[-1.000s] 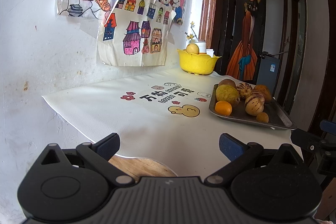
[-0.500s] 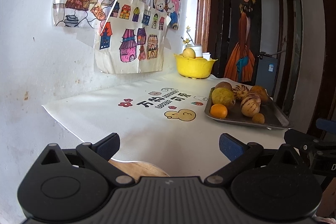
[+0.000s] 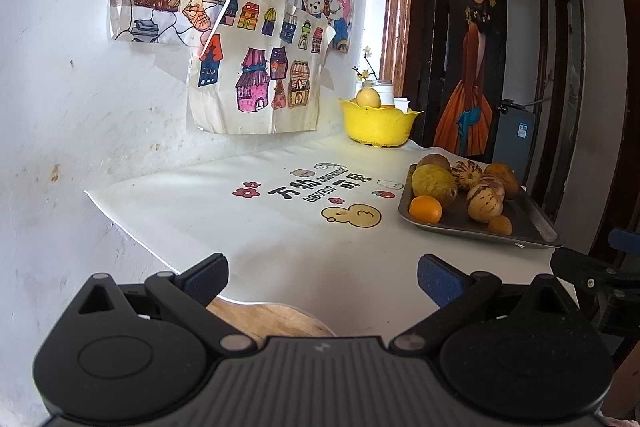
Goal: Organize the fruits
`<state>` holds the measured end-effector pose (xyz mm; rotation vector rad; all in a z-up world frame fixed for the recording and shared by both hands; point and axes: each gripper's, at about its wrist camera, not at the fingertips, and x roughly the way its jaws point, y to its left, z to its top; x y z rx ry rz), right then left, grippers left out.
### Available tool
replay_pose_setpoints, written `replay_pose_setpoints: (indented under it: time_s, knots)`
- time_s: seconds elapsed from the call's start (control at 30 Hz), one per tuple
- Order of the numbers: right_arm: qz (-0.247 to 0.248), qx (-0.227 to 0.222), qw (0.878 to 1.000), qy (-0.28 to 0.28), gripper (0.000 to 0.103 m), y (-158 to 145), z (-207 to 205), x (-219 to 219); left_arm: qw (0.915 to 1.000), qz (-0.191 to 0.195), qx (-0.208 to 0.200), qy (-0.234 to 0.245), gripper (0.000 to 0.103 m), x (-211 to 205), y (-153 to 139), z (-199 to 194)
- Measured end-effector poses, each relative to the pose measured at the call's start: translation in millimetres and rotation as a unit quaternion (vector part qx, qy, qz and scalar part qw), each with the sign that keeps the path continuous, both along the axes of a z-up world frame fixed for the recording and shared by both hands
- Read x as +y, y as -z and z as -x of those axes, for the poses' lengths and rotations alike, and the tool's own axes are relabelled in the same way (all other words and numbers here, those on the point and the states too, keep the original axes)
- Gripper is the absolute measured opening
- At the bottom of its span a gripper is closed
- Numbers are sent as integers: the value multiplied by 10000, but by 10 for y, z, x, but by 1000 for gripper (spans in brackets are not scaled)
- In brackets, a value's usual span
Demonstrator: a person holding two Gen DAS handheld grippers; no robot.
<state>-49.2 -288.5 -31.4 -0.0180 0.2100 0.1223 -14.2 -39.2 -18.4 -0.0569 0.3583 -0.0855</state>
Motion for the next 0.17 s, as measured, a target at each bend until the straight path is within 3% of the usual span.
replay_pose_setpoints:
  time_s: [0.17]
  knots:
    - [5, 7, 10000, -6, 103, -1, -2, -5, 10000, 1, 5, -5, 103, 7, -3, -3]
